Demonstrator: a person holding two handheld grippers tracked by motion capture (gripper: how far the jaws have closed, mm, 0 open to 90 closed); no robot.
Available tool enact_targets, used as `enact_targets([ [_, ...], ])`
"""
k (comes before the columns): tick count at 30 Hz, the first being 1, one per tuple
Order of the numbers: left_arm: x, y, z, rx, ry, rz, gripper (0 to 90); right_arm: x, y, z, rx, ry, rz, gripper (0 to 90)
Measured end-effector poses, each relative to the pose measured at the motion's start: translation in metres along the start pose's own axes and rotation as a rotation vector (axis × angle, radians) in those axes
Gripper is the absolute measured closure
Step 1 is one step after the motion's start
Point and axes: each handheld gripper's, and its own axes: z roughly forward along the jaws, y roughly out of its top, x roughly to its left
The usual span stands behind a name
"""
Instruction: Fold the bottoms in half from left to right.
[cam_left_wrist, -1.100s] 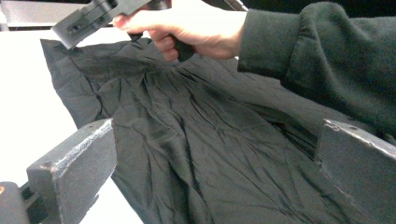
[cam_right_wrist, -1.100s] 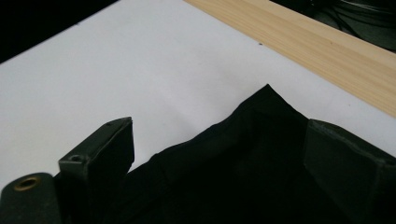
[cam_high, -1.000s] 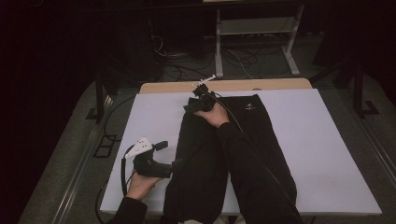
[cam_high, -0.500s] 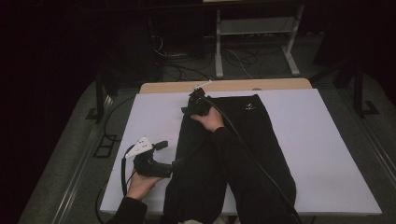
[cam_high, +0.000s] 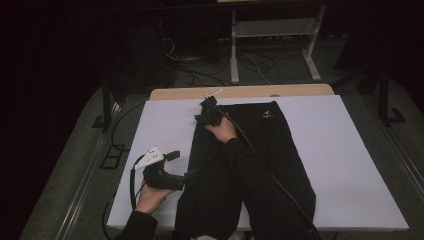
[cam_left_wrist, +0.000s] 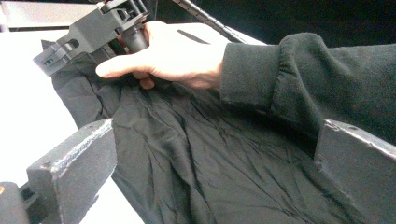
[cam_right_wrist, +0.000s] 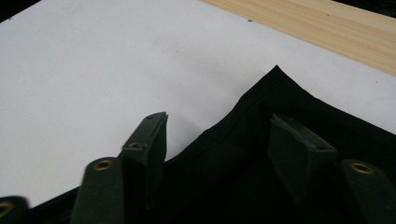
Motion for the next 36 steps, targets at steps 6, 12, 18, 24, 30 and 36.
enact_targets([
  [6,0.000,0.000,0.000,0.001,0.001,0.003,0.0,0.002,0.000,0.001,-0.001,-0.001,-0.017,47.7],
  [12,-0.001,0.000,0.000,-0.005,-0.003,0.007,0.0,0.007,-0.001,0.001,0.002,-0.031,-0.043,56.2],
  [18,-0.001,0.000,0.000,-0.001,-0.007,0.009,0.0,0.014,0.000,0.001,0.013,-0.072,-0.076,69.7],
  [24,-0.001,0.000,0.000,0.002,-0.009,0.005,0.0,0.016,0.000,0.001,0.018,-0.079,-0.056,79.0],
  [30,-0.004,-0.001,-0.001,0.003,-0.014,0.000,0.0,0.014,0.003,-0.002,0.042,-0.064,-0.077,84.5],
  [36,-0.009,-0.005,-0.002,0.049,-0.032,-0.014,0.0,0.016,0.006,-0.011,0.007,-0.054,-0.054,86.2],
])
